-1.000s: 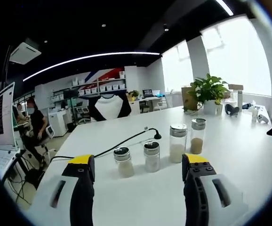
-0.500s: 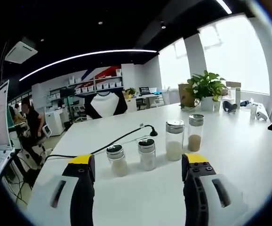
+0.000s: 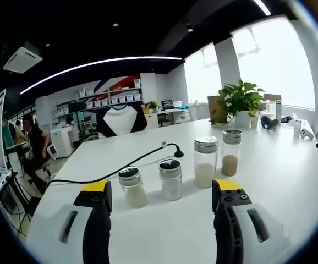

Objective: Rotate the seasoning bottle until the label or dispensing opening points toward the visible target arrow and the bottle remains upright within the marked orientation range

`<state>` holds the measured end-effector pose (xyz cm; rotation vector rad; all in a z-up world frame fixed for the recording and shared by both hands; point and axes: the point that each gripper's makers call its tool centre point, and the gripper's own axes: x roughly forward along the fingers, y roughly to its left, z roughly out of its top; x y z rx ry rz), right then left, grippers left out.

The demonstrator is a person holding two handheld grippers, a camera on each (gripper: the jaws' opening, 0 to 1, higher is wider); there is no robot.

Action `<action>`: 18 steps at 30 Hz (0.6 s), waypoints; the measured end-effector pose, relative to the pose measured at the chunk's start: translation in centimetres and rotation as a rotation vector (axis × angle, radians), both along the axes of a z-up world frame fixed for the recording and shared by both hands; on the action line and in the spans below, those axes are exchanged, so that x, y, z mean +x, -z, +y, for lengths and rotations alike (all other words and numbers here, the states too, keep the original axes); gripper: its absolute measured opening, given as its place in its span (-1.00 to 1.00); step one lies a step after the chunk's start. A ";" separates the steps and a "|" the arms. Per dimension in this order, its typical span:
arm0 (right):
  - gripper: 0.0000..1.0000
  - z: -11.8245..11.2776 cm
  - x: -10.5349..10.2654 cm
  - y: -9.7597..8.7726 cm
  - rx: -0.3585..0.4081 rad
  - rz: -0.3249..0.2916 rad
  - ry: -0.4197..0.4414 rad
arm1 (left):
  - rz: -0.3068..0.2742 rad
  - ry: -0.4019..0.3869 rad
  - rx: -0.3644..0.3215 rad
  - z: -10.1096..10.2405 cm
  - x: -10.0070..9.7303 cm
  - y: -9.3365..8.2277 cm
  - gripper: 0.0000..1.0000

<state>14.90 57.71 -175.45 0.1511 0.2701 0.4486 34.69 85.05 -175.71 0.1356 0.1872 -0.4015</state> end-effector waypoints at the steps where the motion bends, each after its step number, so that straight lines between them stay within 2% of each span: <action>1: 0.19 0.0 0.0 0.0 -0.001 -0.001 0.001 | 0.003 -0.002 0.001 0.1 0.2 0.2 0.57; 7: 0.19 -0.6 0.2 -0.2 -0.010 -0.001 0.009 | 0.011 -0.060 0.021 1.7 2.7 1.5 0.57; 12: 0.18 -2.1 0.0 -1.0 -0.013 -0.016 0.046 | 0.026 -0.079 -0.026 2.9 4.3 1.9 0.53; 18: 0.18 -3.2 -0.2 -0.9 -0.024 -0.010 0.071 | 0.029 -0.099 -0.035 3.6 6.3 2.4 0.47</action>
